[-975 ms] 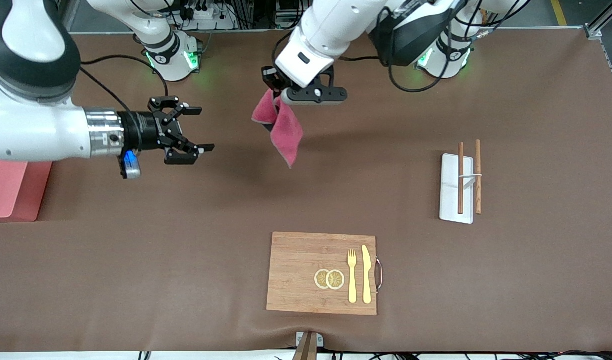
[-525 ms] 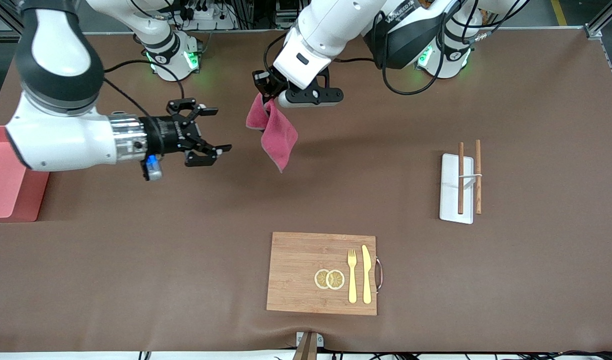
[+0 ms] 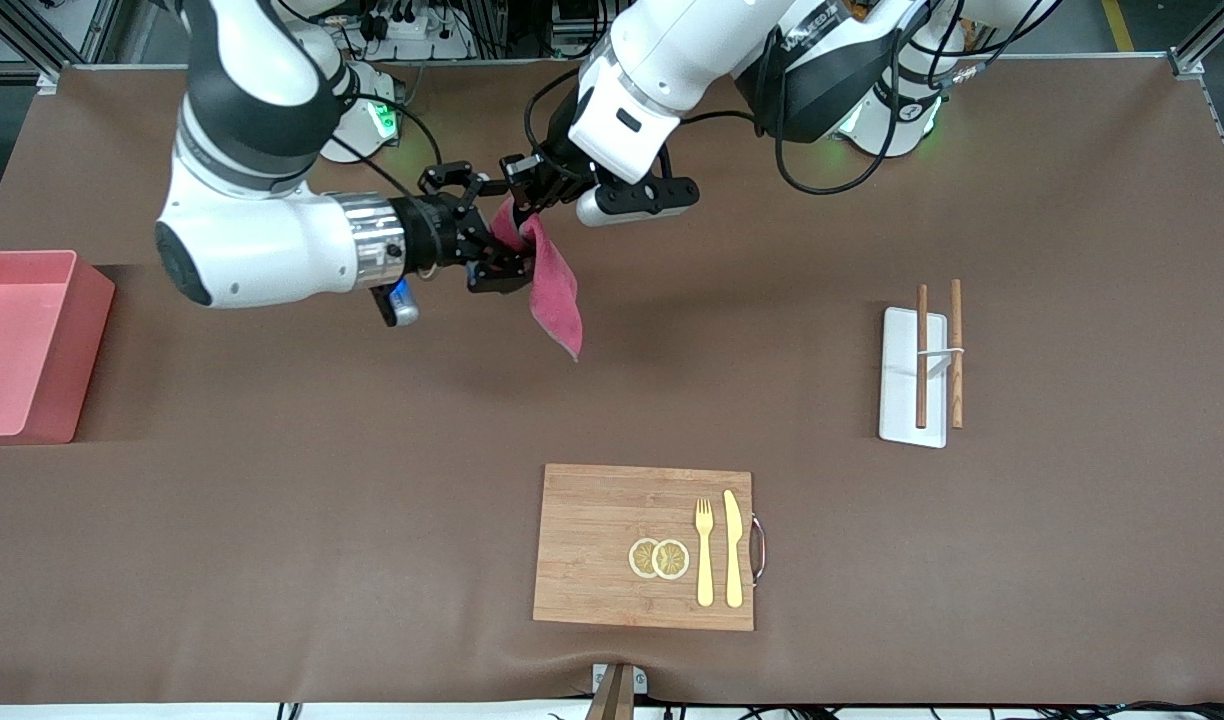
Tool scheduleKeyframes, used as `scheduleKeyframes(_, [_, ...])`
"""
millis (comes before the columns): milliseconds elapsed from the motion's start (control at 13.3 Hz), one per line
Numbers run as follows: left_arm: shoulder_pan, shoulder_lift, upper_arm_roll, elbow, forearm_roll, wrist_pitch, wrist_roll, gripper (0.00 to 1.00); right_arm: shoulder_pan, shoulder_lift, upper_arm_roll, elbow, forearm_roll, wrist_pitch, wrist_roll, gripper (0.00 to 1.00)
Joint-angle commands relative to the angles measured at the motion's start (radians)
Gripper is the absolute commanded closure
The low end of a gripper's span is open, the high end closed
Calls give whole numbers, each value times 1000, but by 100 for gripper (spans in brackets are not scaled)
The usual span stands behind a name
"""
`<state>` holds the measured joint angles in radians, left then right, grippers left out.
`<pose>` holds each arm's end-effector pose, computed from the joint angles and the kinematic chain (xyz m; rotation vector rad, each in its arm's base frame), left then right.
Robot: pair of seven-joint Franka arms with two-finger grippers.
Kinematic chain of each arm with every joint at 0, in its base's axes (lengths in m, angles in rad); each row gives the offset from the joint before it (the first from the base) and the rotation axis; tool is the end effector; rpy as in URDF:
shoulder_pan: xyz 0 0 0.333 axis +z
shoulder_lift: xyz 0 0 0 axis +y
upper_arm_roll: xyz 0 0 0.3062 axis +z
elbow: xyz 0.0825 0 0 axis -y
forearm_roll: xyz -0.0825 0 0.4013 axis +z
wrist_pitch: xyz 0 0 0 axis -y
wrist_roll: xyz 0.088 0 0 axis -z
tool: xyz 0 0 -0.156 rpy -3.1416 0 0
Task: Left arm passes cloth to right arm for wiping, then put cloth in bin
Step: 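Grasp the hanging cloth with the right gripper beside the left gripper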
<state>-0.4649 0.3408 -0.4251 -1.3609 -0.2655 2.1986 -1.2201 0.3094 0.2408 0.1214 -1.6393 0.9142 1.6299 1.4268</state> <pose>0.4831 -0.5539 0.5523 2.4259 0.6052 -0.0960 0.5206 0.3643 0.4545 -2.0878 1.3940 1.2015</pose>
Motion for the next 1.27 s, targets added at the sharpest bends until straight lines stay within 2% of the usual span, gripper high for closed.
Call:
scheduleKeyframes(0, [-6,-2,8,11,8,6,-26,100,48,-18,-3,-21,-18,77,21,41])
scheduleKeyframes(75, [-8,0,8,11,11,6,-26,100,48,-15,-3,-21,-17,85,20,61])
scheduleKeyframes(150, [-8,0,6,11,14,6,-26,100,48,-17,-3,-17,-20,96,18,87])
scheduleKeyframes(225, [-8,-2,6,11,14,6,-26,100,40,-14,-3,-16,-20,88,9,100])
scheduleKeyframes(450, [-6,-3,5,9,14,6,-27,100,36,-12,-6,-14,-24,87,6,100])
scheduleKeyframes(525, [-3,-3,5,9,15,6,-19,30,33,-9,-8,-10,-35,87,6,100])
scheduleKeyframes(600, [-3,-3,8,11,17,6,-16,0,28,-8,-8,-7,-37,87,3,100])
scheduleKeyframes(900, [23,-29,6,6,58,-3,-15,0,2,-8,-9,-4,-69,87,-104,100])
scheduleKeyframes(1050, [77,-45,5,0,57,-46,-13,0,3,9,-9,-7,-124,96,-191,100])
scheduleKeyframes(1200, [161,-58,5,0,58,-117,-12,0,7,67,-9,-11,-156,152,-267,100])
